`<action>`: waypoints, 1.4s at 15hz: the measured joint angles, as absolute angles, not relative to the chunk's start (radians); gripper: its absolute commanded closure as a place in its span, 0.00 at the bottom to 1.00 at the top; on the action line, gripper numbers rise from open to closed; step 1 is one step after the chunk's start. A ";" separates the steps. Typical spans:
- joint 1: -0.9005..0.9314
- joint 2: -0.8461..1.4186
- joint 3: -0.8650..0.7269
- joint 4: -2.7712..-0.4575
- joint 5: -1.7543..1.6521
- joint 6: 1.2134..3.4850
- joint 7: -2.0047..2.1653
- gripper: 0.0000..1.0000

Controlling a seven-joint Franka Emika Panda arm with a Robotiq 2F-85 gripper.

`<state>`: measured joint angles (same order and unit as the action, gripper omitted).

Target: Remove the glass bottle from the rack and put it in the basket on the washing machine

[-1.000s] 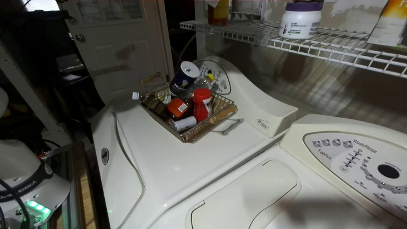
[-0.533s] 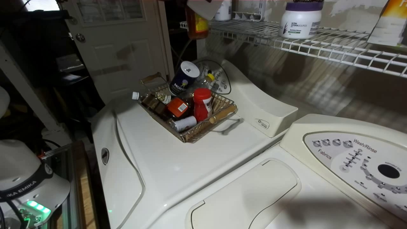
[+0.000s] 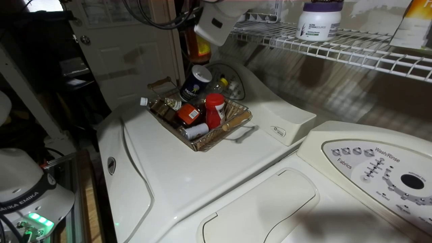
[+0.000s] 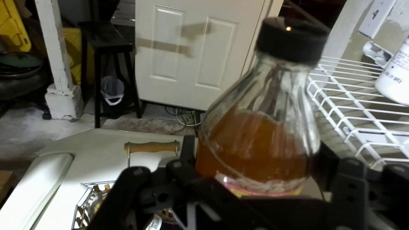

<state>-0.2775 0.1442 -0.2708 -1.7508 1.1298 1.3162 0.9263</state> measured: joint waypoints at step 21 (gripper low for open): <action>-0.352 0.314 -0.339 -1.748 0.926 1.066 0.747 0.42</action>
<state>-0.3516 0.3136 -0.3391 -1.7476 0.9263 1.0665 0.7473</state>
